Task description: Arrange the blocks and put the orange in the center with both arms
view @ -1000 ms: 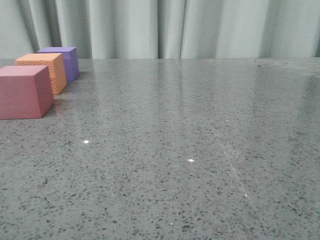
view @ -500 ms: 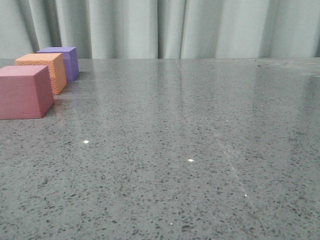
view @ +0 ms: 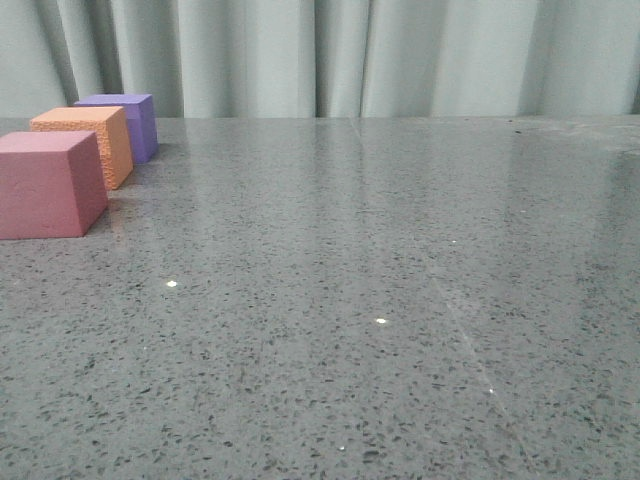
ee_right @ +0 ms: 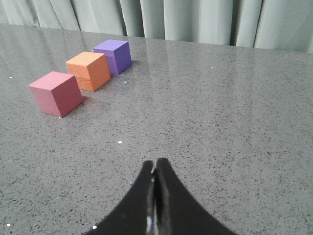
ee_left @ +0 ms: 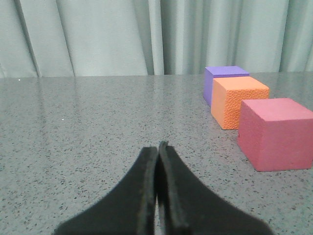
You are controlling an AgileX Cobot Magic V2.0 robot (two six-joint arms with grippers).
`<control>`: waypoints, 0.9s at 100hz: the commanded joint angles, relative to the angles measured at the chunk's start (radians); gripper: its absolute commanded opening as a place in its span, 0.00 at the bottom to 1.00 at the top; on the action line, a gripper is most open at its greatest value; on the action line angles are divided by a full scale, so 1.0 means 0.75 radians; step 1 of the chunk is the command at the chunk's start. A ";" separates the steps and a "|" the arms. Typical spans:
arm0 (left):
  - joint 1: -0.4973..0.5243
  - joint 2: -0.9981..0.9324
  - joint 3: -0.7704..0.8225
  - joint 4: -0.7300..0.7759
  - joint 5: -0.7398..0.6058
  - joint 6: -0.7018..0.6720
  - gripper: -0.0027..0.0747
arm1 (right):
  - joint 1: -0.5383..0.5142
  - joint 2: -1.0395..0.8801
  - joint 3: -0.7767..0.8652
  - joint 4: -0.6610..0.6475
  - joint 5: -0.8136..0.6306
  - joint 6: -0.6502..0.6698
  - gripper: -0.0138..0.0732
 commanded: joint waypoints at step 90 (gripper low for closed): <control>0.002 -0.046 0.029 -0.011 -0.097 -0.009 0.01 | -0.794 -0.459 0.498 -0.075 -0.514 -0.011 0.02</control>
